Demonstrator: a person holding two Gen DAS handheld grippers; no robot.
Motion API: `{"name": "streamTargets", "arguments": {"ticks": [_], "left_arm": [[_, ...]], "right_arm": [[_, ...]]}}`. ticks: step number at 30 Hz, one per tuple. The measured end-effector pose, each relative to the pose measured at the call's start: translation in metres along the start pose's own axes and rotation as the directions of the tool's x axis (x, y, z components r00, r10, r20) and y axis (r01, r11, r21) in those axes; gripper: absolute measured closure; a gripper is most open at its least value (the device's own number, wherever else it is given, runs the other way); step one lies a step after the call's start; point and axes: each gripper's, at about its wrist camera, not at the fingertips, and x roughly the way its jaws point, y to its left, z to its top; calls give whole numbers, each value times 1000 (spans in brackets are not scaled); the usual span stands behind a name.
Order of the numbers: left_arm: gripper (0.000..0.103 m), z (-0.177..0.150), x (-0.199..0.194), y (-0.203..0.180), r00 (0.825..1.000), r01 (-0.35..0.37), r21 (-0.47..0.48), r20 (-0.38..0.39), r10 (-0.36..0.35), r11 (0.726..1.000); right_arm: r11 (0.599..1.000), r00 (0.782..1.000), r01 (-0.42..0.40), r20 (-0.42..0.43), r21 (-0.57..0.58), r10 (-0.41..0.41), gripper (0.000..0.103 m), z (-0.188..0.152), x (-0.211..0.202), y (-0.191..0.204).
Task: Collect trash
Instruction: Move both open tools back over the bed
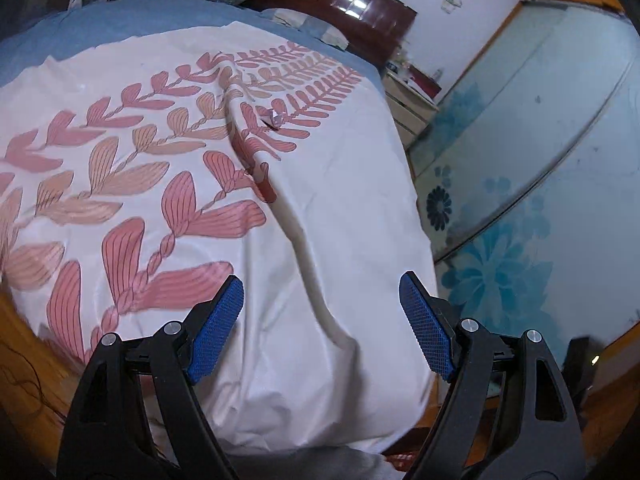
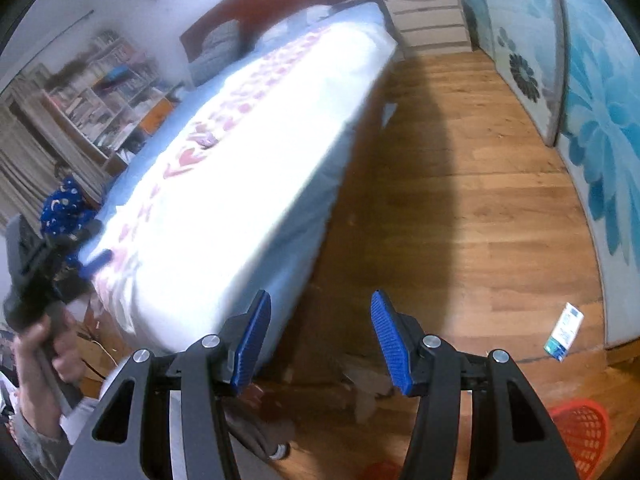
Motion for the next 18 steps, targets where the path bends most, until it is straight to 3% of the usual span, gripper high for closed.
{"name": "streamTargets", "arguments": {"ticks": [4, 9, 12, 18], "left_arm": [[23, 6, 0, -3, 999, -37, 92, 28, 35, 995], [20, 16, -5, -1, 996, -69, 144, 64, 60, 987], [18, 21, -11, 4, 994, -83, 142, 86, 71, 986], [14, 25, -31, 12, 988, -116, 146, 117, 99, 982]], "right_arm": [[999, 1000, -5, 27, -42, 6, 49, 12, 9, 30], [996, 997, -10, 81, -94, 17, 39, 30, 12, 66], [995, 993, -12, 119, -102, 24, 26, 40, 9, 91], [995, 971, 4, 237, -104, 21, 10, 42, -9, 156]]}}
